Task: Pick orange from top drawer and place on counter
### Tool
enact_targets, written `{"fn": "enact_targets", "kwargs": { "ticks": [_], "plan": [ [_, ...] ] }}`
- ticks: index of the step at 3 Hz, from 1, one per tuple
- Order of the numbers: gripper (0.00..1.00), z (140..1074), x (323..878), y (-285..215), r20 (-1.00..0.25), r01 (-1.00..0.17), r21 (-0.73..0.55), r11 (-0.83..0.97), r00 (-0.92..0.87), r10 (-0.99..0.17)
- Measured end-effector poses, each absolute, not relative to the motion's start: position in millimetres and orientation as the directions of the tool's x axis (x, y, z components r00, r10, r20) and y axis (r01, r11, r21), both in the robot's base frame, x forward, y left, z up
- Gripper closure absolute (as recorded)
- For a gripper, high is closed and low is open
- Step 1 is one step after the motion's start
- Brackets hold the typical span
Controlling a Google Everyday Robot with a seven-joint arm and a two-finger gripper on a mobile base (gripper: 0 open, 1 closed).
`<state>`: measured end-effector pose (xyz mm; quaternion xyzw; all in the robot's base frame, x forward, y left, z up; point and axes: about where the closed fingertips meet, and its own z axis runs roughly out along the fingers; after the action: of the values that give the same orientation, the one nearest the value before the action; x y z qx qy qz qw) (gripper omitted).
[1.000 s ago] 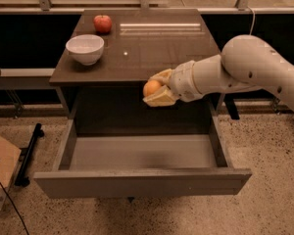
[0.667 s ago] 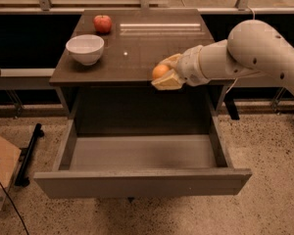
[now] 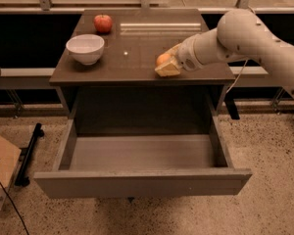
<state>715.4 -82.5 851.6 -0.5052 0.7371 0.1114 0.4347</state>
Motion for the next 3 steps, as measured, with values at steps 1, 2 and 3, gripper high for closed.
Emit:
{"fn": "enact_targets", "kwargs": {
  "ticks": [1,2,3],
  "plan": [
    [1.00,836.6,744.7,-88.1,-0.761,-0.828,-0.220,0.516,-0.186,-0.622],
    [0.76,823.0,767.4,-90.3,-0.778,-0.816,-0.150,0.558,-0.251,-0.576],
    [0.52,825.1,767.4,-90.3,-0.778,-0.816,-0.150,0.558,-0.251,-0.576]
  ]
}}
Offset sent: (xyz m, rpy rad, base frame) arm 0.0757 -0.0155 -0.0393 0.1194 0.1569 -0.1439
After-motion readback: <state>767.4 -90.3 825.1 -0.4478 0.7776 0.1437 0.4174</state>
